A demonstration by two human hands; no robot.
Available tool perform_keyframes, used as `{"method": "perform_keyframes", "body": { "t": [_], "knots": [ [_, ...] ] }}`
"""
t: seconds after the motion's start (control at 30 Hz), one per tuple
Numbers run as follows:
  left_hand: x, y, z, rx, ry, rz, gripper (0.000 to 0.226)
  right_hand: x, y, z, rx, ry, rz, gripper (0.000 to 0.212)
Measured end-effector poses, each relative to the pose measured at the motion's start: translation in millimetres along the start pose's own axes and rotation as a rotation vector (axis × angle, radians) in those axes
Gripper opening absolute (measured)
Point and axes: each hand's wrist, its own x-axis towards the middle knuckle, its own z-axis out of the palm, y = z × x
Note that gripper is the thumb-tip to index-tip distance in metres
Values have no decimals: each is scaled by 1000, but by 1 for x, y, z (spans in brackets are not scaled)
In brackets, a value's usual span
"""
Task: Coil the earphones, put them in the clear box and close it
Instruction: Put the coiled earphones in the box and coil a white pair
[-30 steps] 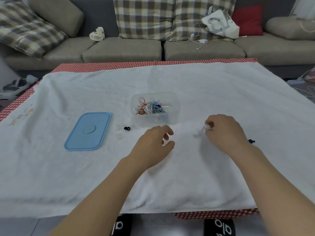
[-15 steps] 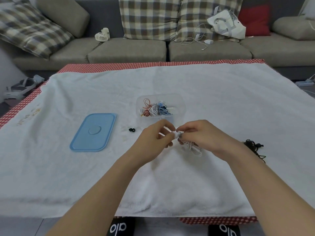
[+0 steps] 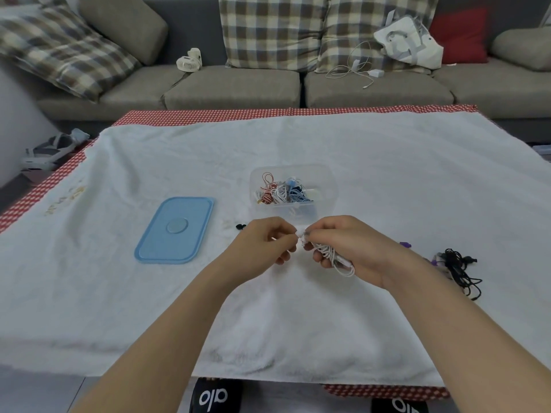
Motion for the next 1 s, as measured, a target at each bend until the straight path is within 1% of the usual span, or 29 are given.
{"method": "perform_keyframes", "body": {
  "t": [0.07, 0.17, 0.23, 0.3, 0.4, 0.6, 0.8, 1.0],
  "knots": [
    [1, -9, -11, 126, 70, -19, 10, 3, 1, 4, -2, 10, 4, 12],
    [3, -30, -35, 377, 283, -73, 11, 6, 0, 10, -11, 3, 10, 13],
    [1, -42, -47, 458, 347, -133, 15, 6, -1, 13, -17, -4, 5, 16],
    [-1, -53, -56, 512, 336, -169, 20, 9, -2, 18, -11, -12, -8, 17],
    [-3, -63, -60, 528, 286, -180, 23, 14, -4, 24, -4, -8, -29, 17],
    [-1, -69, -65, 496, 305, -174, 17, 21, -4, 35, 20, -14, -22, 18],
    [1, -71, -67, 503, 306, -145, 16, 23, -5, 39, -6, 7, -39, 18],
    [3, -68, -71, 394, 314, -167, 21, 24, -5, 42, 13, 3, -57, 19]
  ]
}}
